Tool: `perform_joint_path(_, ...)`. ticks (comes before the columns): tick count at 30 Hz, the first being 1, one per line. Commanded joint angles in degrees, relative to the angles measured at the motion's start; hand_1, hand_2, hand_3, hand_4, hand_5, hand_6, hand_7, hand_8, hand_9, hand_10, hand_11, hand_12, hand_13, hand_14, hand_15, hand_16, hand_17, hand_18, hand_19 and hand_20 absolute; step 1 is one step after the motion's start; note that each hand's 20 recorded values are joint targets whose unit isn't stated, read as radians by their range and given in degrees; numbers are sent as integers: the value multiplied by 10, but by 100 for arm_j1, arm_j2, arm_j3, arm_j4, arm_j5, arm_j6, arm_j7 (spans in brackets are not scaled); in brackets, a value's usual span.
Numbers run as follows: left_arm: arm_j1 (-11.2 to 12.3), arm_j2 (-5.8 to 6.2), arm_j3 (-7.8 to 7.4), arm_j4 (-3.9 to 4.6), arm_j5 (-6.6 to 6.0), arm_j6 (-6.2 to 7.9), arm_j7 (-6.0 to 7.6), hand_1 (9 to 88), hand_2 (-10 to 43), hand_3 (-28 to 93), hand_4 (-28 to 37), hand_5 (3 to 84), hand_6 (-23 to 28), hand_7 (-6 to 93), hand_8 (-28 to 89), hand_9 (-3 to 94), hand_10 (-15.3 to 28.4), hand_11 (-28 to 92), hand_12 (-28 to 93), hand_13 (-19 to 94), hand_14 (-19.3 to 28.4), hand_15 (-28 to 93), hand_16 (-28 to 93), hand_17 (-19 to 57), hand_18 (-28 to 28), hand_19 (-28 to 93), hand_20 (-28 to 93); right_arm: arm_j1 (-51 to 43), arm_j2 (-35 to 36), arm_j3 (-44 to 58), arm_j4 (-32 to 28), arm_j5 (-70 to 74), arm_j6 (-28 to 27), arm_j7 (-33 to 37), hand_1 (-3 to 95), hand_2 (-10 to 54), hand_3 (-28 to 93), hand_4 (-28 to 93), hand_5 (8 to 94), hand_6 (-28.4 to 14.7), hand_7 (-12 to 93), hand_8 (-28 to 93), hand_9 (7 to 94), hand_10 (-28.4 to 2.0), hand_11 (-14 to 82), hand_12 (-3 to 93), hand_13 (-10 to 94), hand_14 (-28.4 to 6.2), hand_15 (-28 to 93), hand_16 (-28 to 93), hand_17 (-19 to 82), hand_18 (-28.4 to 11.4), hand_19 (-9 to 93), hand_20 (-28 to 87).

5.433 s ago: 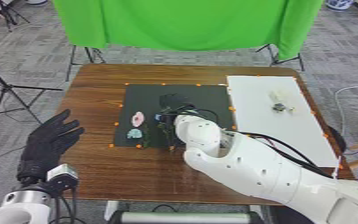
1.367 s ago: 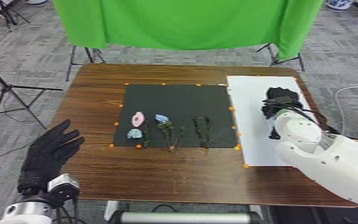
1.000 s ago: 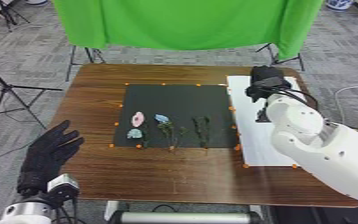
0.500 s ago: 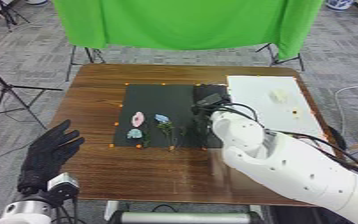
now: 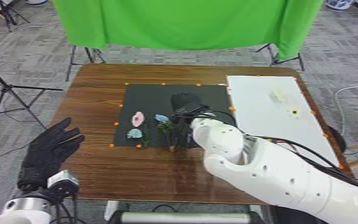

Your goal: Arrange flowers

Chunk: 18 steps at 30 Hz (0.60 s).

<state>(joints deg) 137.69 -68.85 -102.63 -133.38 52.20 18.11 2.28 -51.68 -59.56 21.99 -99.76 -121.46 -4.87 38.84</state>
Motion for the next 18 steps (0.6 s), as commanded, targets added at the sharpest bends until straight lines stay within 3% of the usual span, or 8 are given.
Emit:
perform_joint_path(1,-32,42,66,53,7,-23,21,256,95,806,-207,365,104,152,-107,349,209,310,84,257,267,509,-109,-77,230,638,-84,193,-156,-230,271,39,-107,159,487,-95,810,-283,814,17,189,-9,883,-94,207,296,687,-94,778,158,304,-226,932,456)
perform_joint_path(6,-15,44,73,52,34,-25,-6,256,96,805,-207,367,105,151,-107,349,209,310,84,257,267,509,-109,-77,229,638,-84,247,-163,-229,310,127,-121,210,475,-95,811,-283,788,11,204,-23,863,-95,221,286,680,-92,780,150,296,-224,932,453)
perform_joint_path(12,41,32,50,34,-6,22,53,256,95,806,-206,367,105,151,-106,349,209,310,85,257,266,510,-109,-77,229,638,-85,66,-177,44,221,143,-402,179,436,-95,841,-283,734,4,215,-36,824,-100,236,282,663,-94,789,144,282,-224,932,454)
perform_joint_path(18,48,20,63,35,-1,14,44,256,96,805,-206,368,105,151,-106,350,208,311,85,257,266,510,-110,-77,229,638,-85,-125,-211,380,123,128,-712,69,396,-95,875,-283,672,1,214,-139,764,-118,299,236,639,-102,802,131,265,-225,932,455)
